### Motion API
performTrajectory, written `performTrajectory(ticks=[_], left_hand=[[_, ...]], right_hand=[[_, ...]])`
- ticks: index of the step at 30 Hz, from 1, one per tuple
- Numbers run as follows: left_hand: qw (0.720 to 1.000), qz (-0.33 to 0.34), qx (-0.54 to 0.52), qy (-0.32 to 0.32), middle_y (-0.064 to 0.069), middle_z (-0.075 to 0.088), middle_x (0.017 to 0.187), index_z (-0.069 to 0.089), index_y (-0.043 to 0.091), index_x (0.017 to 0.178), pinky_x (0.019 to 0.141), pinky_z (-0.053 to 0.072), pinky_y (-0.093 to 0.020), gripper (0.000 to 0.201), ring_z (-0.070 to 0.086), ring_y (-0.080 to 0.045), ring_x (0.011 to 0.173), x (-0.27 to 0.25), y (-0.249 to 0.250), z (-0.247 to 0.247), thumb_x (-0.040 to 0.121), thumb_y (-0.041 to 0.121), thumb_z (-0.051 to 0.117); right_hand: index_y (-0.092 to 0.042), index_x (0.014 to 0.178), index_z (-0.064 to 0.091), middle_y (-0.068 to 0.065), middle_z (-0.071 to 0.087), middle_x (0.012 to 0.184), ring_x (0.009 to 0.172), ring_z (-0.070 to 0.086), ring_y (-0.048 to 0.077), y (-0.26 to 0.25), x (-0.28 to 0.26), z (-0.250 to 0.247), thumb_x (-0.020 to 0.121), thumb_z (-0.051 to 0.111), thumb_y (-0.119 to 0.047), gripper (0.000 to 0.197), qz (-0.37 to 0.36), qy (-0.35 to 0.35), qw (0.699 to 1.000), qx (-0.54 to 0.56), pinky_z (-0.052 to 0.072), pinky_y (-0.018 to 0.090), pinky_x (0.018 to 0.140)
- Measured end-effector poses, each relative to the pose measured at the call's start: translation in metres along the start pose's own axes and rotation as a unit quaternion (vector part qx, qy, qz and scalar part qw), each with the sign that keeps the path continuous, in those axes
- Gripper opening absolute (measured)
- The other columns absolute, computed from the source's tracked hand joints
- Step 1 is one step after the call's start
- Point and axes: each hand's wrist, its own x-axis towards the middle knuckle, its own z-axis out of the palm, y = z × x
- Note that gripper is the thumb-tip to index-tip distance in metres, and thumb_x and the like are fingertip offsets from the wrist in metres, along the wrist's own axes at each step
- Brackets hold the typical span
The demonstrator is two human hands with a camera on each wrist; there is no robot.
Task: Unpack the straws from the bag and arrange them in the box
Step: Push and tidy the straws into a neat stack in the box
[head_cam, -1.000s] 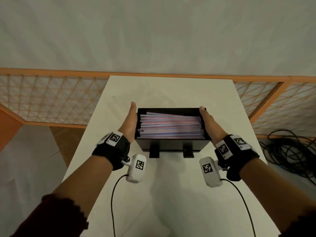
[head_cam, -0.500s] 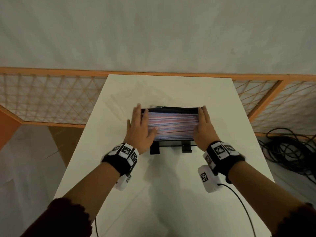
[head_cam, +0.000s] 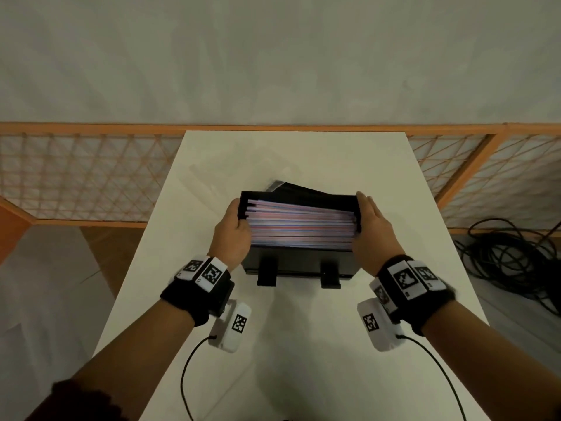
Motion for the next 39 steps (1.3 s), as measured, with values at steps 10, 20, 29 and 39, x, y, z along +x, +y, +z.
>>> performTrajectory(ticks=[10,20,29,39], left_hand=[[0.948,0.117,0.291,-0.060,-0.004,0.012,0.159,0.012,0.012,0.150,0.120,0.009,-0.044,0.057,0.010,-0.018,0.146,-0.002,-0.017,0.010,0.100,0.031,0.031],[0.829,0.131,0.494,-0.225,0.003,0.005,0.160,0.010,0.015,0.151,0.119,-0.006,-0.042,0.083,0.001,-0.008,0.146,0.007,-0.002,0.011,0.083,0.060,-0.005],[0.985,0.053,0.159,0.031,-0.017,0.051,0.130,0.055,0.001,0.121,0.101,0.035,-0.028,0.036,0.050,-0.031,0.120,0.067,-0.036,-0.017,0.089,-0.006,0.039],[0.921,-0.293,-0.111,-0.231,-0.005,0.050,0.059,0.053,0.013,0.063,0.042,0.040,-0.019,0.037,0.047,-0.018,0.045,0.104,-0.016,0.024,0.095,0.032,0.046]], right_hand=[[-0.013,0.149,0.022,0.006,0.007,0.159,0.147,0.007,0.024,0.000,-0.001,0.016,0.091,0.041,-0.001,0.062,-0.091,0.025,0.992,-0.083,0.010,0.040,0.120],[-0.026,0.151,0.014,-0.005,0.009,0.159,0.147,0.006,0.015,-0.005,0.003,0.036,0.091,0.025,-0.064,0.072,-0.121,-0.153,0.958,-0.210,0.010,0.042,0.120],[-0.027,0.151,0.006,-0.007,-0.001,0.160,0.147,-0.003,0.013,0.006,0.002,0.029,0.089,0.032,-0.065,0.077,-0.107,-0.146,0.963,-0.201,0.007,0.044,0.120],[-0.030,0.148,0.019,-0.007,0.011,0.159,0.148,0.004,0.013,0.009,-0.001,0.032,0.075,0.013,-0.075,0.086,-0.147,-0.113,0.959,-0.216,0.010,0.038,0.118]])
